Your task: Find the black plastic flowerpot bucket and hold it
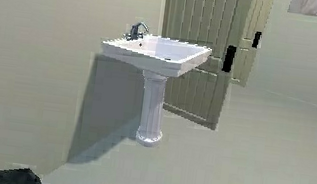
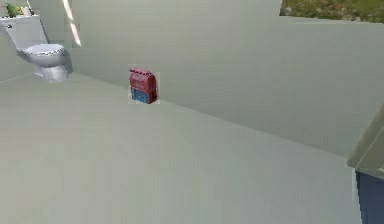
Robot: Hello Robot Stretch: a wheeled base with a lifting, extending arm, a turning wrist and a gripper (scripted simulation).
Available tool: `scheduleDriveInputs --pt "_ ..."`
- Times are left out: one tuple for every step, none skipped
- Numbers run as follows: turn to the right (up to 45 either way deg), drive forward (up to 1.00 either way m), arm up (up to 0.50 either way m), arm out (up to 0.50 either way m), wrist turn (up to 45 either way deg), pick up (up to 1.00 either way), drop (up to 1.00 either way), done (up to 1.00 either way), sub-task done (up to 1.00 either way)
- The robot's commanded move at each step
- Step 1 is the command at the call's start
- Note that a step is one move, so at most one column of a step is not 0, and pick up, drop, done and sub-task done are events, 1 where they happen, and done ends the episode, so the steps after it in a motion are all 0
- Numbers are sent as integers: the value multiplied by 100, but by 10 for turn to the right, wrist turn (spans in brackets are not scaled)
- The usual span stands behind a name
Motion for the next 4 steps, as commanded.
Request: scheduleDriveInputs --pt "-450 0 0 0 0 0 0 0 0" --pt "-420 0 0 0 0 0 0 0 0" --pt "0 25 0 0 0 0 0 0 0" --pt "-330 0 0 0 0 0 0 0 0"
